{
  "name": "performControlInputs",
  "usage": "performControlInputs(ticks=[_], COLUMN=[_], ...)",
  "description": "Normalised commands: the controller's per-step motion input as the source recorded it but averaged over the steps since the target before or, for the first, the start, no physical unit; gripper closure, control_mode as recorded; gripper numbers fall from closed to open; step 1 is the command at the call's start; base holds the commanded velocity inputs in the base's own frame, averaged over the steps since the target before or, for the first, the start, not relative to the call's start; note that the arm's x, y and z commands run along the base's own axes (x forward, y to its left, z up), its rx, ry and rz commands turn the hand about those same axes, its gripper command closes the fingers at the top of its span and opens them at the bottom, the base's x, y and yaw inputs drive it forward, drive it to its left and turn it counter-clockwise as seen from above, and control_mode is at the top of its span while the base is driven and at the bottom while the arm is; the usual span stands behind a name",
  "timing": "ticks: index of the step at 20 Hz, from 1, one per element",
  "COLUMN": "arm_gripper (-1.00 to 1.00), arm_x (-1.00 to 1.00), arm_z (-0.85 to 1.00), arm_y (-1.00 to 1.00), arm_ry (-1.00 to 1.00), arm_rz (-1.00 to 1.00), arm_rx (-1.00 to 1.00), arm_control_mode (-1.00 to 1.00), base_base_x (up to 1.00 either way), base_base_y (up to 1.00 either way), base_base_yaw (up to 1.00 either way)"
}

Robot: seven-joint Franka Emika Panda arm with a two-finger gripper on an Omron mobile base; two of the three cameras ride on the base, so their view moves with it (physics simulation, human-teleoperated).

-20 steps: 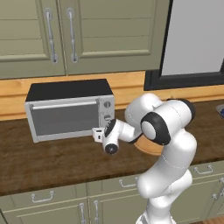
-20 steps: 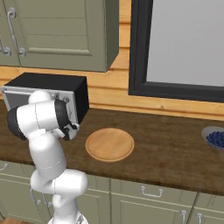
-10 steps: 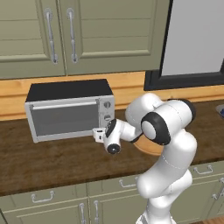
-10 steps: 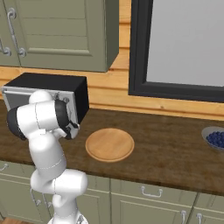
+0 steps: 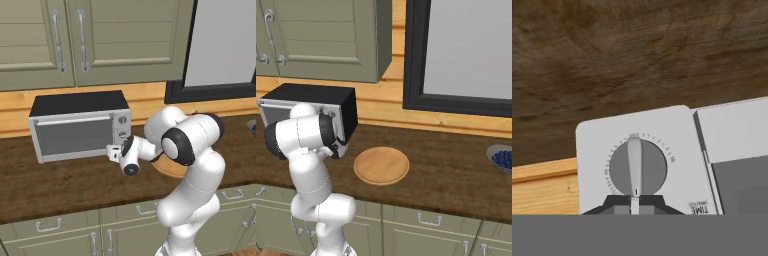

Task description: Pick up the kebab skewer and baguette bread, and place them inside the toaster oven. Close the toaster oven door and start by setting the timer.

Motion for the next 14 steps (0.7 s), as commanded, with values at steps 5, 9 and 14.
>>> performControlInputs(ticks=[5, 9, 14], arm_gripper=[1.00, 1.00, 1.00], arm_x=[-0.02, -0.03, -0.03], arm_z=[-0.61, -0.73, -0.79], arm_y=[0.05, 0.02, 0.03], arm_ry=[0.00, 0.03, 0.05], arm_rz=[-0.12, -0.12, -0.11], arm_rx=[0.23, 0.21, 0.19], arm_control_mode=[-1.00, -1.00, -1.00], base_base_x=[0.00, 0.00, 0.00], base_base_y=[0.00, 0.00, 0.00], base_base_yaw=[0.00, 0.00, 0.00])
